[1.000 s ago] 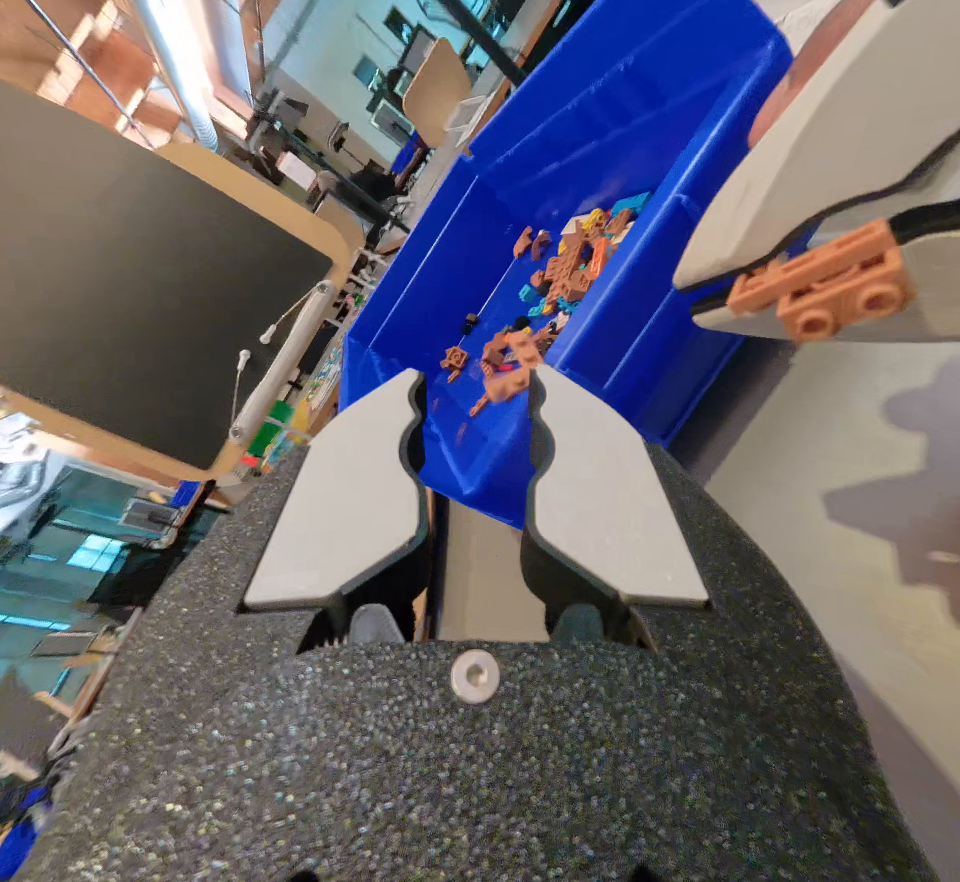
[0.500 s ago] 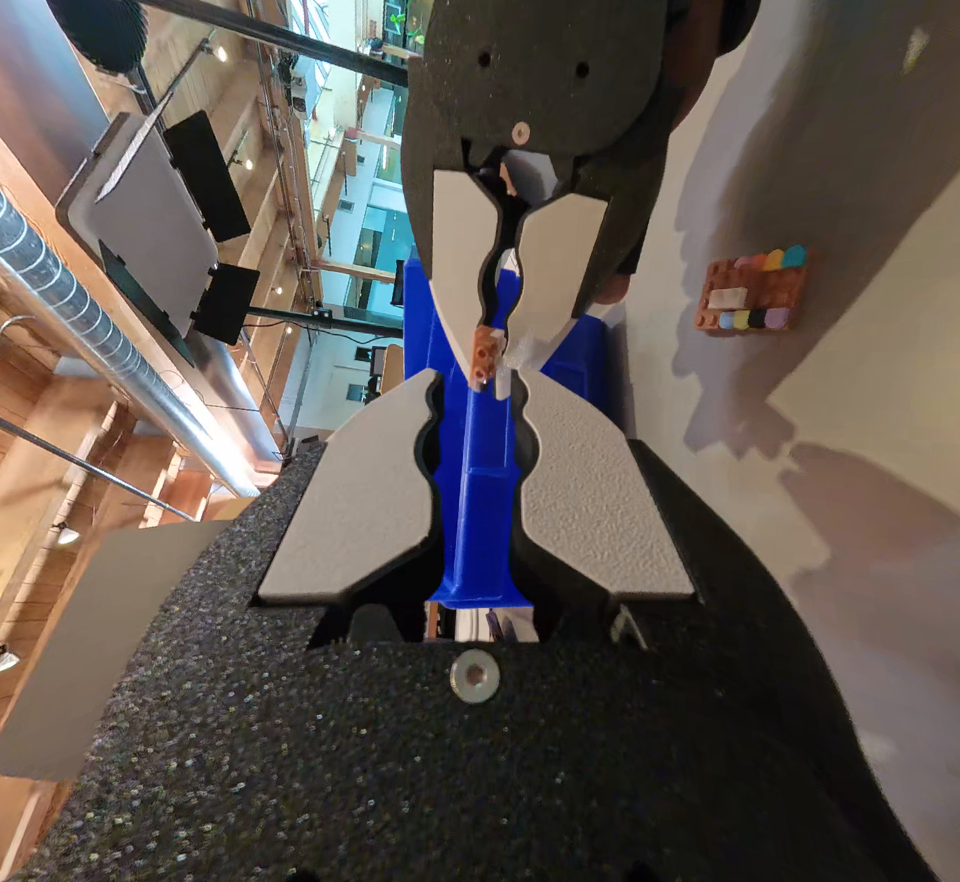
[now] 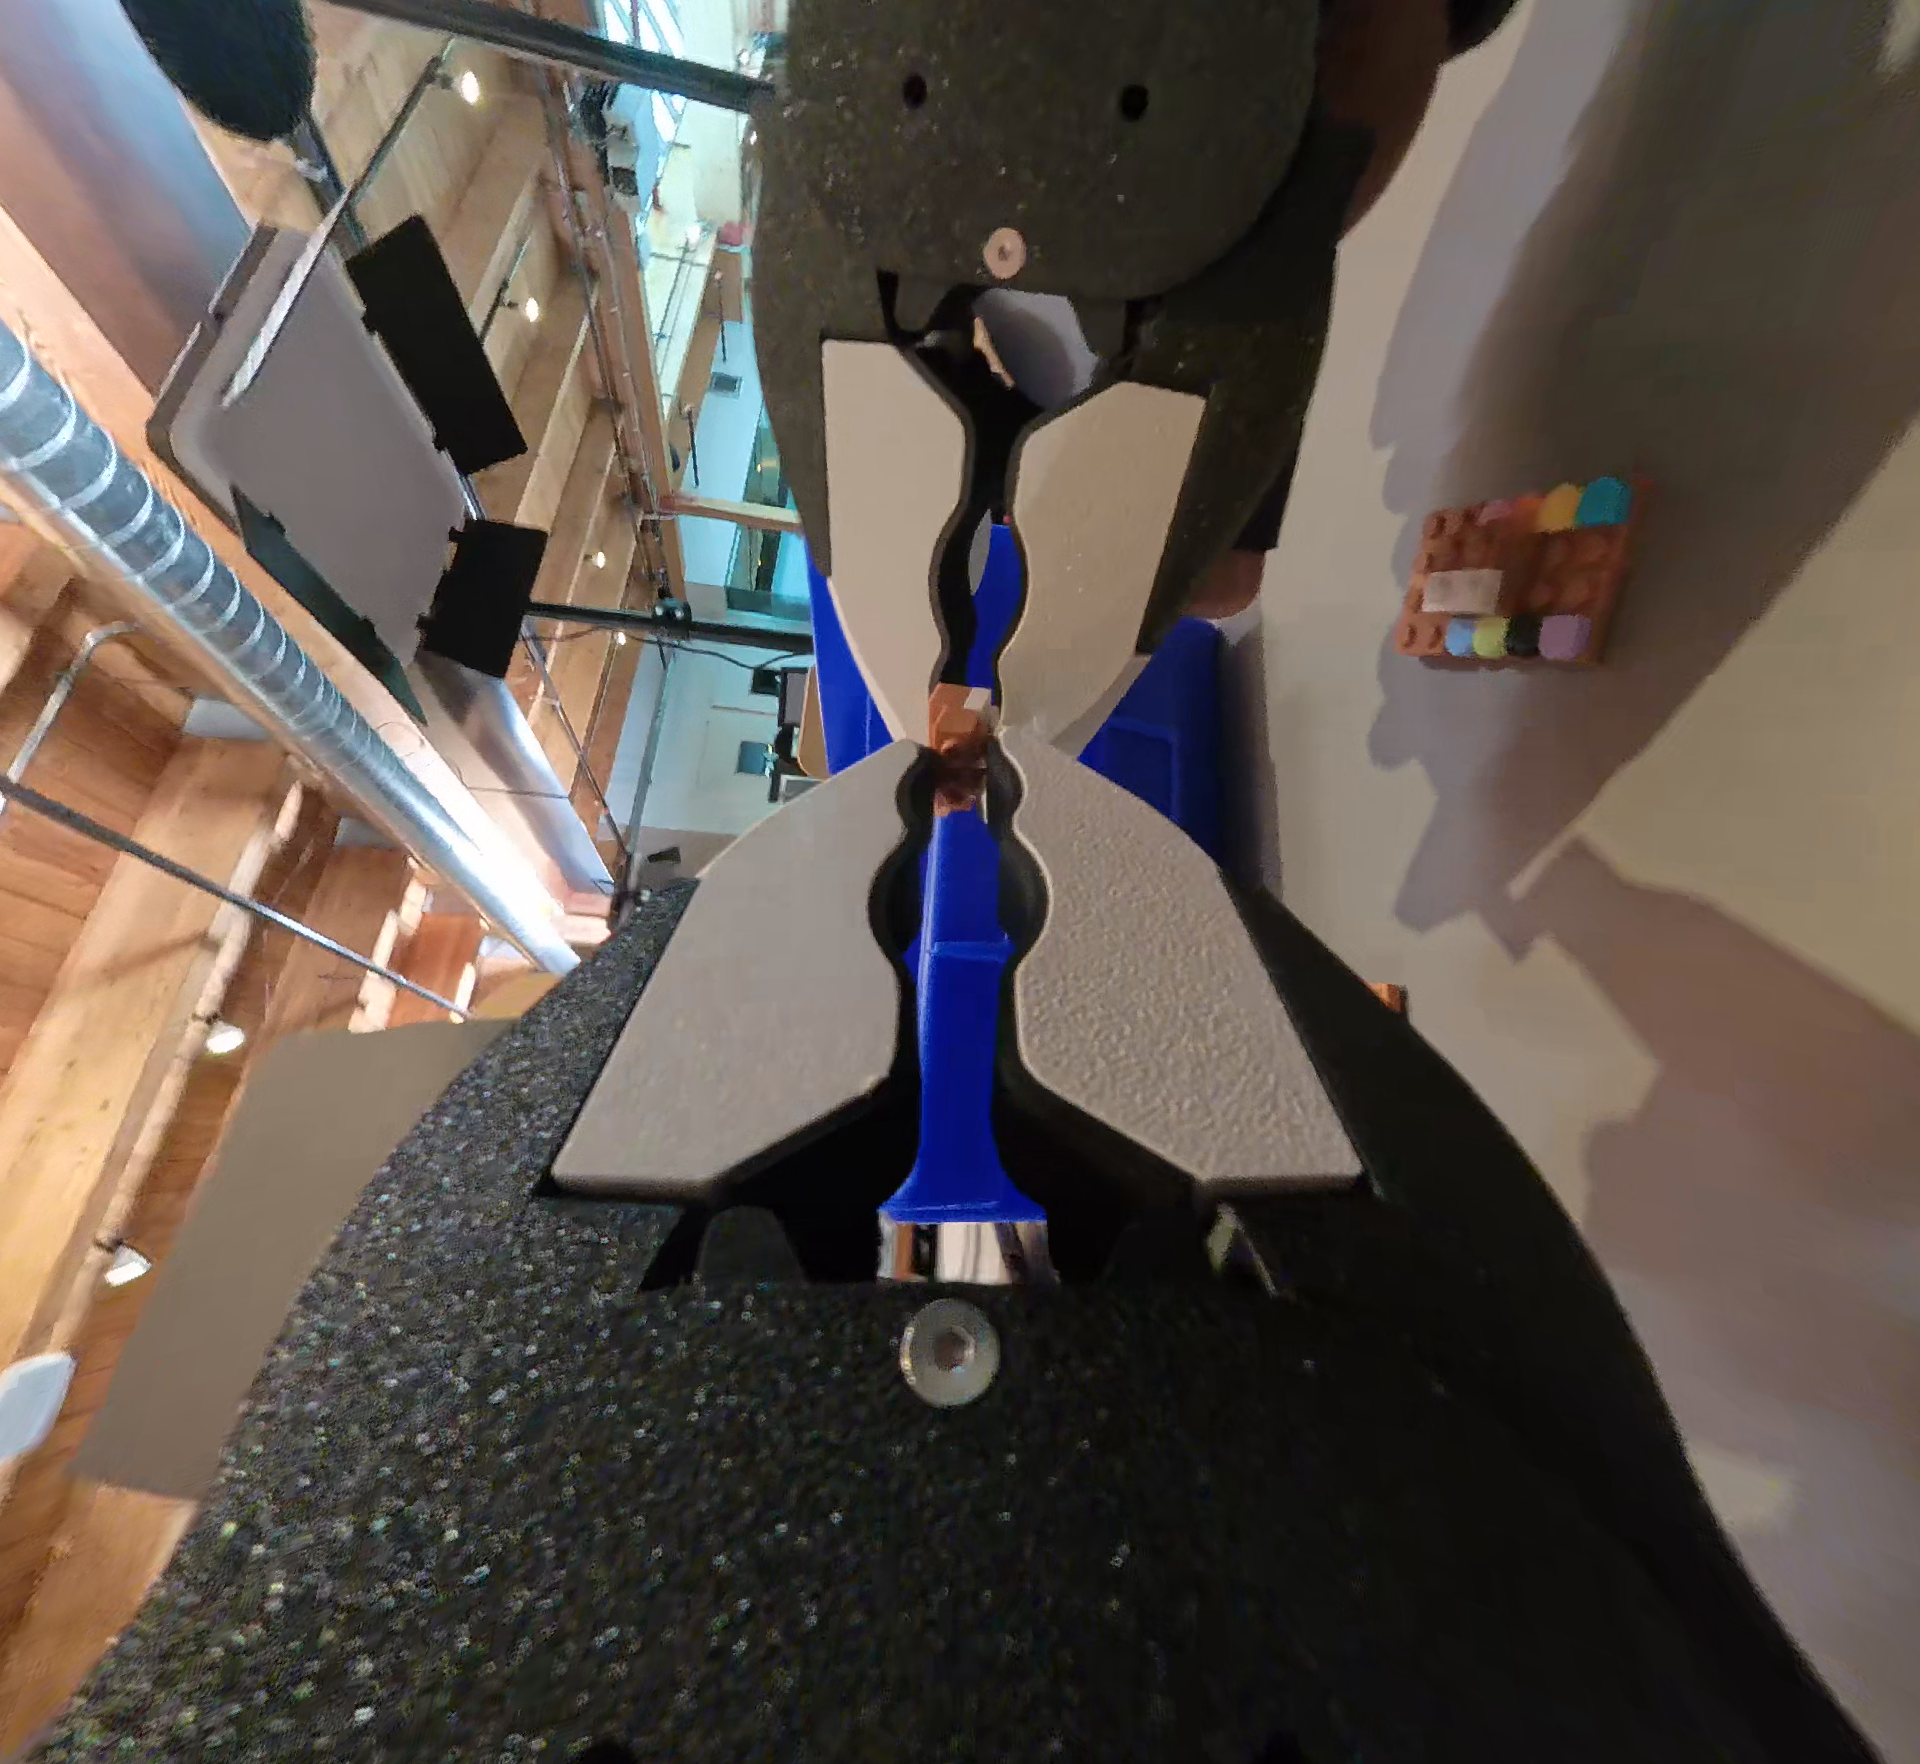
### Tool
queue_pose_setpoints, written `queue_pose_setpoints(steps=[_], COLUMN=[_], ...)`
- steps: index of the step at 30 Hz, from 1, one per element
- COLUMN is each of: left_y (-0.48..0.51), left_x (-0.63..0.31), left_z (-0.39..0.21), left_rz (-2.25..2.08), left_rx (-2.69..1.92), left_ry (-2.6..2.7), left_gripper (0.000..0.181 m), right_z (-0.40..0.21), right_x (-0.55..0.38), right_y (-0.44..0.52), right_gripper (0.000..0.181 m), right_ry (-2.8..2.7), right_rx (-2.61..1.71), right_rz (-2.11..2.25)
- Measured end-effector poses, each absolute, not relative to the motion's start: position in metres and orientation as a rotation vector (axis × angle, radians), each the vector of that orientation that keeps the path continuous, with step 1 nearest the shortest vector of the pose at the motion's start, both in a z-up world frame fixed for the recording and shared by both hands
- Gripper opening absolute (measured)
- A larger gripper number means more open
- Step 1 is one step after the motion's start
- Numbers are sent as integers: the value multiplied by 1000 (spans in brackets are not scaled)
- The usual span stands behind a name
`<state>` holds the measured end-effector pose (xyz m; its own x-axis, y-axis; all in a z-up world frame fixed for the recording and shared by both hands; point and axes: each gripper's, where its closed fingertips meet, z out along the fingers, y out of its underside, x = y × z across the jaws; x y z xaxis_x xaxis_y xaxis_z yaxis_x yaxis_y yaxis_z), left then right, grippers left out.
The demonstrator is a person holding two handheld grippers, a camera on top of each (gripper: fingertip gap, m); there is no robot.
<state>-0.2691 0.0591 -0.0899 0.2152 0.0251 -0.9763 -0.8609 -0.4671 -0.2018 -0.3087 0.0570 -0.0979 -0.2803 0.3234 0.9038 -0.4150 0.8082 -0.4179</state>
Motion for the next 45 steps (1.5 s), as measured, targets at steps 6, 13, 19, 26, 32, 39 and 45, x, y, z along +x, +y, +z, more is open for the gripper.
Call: queue_pose_setpoints(steps=[6,13,19,26,32,39,45], left_y=[60,60,69,59,51,41,25], left_x=[-270,-267,-259,-273,-278,-285,-305], left_z=[-81,-85,-102,-72,-59,-49,-55], left_rz=[1223,905,729,444,99,63,154], left_rx=[-1705,-1772,-1826,-1699,-1549,-1492,-1617], left_ry=[582,420,387,85,-106,-148,-218], left_gripper=[9,8,8,8,8,8,8], right_z=[-86,-77,-63,-56,-55,-55,-108], right_x=[-309,-310,-315,-332,-375,-333,-304], right_y=[61,63,78,91,115,80,47], right_gripper=[6,4,4,5,11,22,16], right_ry=[-1649,-1561,-1518,-1489,-1490,-1470,-1791], right_rx=[41,32,-29,-103,-228,67,239], right_rz=[714,646,648,630,416,542,680])
